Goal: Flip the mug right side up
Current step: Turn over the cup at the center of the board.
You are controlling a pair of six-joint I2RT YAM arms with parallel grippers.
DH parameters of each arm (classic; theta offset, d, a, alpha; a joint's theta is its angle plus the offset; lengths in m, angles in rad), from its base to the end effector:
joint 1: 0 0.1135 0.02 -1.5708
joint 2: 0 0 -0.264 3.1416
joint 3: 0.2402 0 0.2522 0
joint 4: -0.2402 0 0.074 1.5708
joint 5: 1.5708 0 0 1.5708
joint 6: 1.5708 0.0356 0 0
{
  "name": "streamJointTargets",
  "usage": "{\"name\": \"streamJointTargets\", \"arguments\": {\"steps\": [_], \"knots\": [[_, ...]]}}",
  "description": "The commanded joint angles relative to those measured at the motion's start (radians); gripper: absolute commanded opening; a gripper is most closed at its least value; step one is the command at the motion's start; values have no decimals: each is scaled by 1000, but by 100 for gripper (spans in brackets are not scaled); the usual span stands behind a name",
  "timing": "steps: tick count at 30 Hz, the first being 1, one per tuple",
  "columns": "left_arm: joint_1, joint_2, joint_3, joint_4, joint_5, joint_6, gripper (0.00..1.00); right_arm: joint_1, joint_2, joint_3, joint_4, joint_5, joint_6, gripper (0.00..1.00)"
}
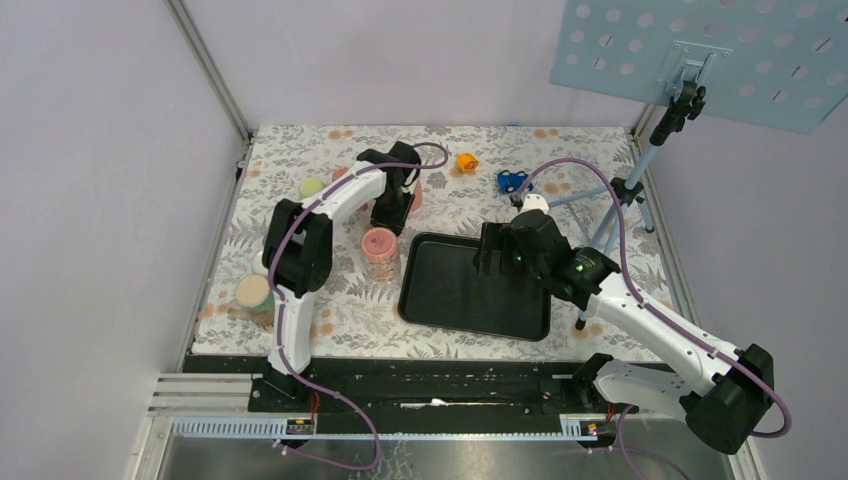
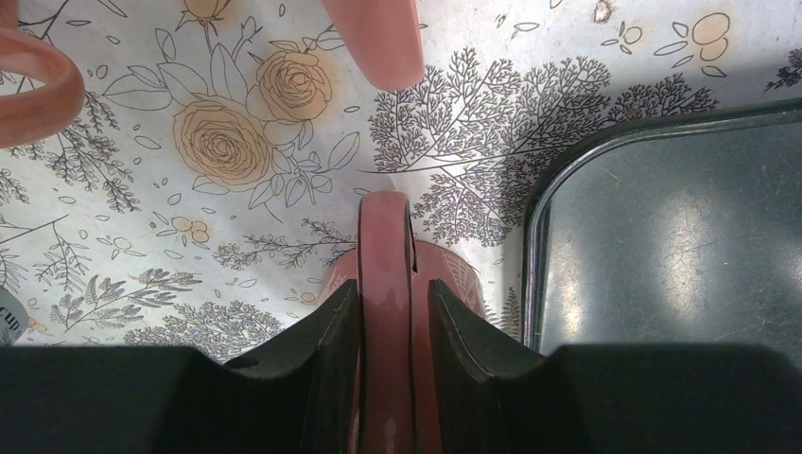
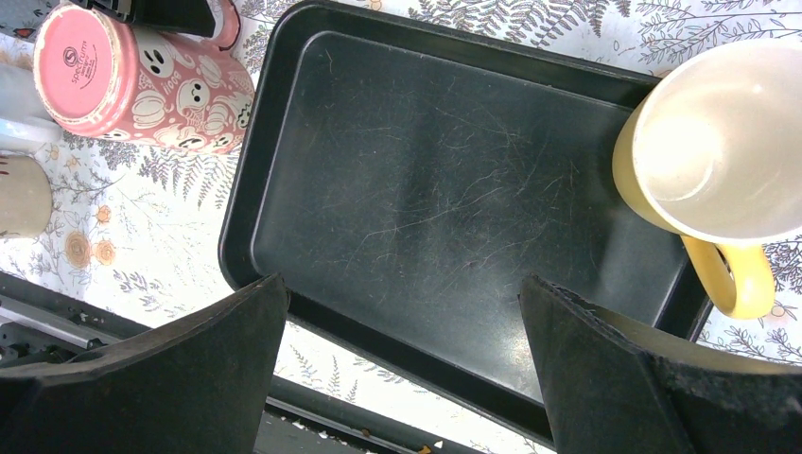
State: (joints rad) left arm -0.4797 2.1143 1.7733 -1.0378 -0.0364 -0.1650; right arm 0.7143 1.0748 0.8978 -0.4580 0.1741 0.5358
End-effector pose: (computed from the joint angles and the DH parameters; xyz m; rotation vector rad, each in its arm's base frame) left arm 0.3806 -0.1965 0.2065 0.4568 2.9121 -0.0390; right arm 0.1807 0.1485 0.2969 -0.1012 2.2390 0.5036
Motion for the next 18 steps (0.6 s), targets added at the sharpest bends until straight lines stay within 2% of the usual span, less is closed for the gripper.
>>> {"name": "streamJointTargets", "arguments": {"steps": [1,7,14,18], "knots": [[0,-13,-12,15,12,9,36,7,-18,0,28,24,3,100],[1,-12,-27,25,11,12,33,7,-15,-3,29,24,4,100],[3,-25,-25,27,-7,12,0,7,-15,-2,28,26,6,100],[2,-72,-25,27,-32,23,0,7,-8,5,31,17,7,100]]}}
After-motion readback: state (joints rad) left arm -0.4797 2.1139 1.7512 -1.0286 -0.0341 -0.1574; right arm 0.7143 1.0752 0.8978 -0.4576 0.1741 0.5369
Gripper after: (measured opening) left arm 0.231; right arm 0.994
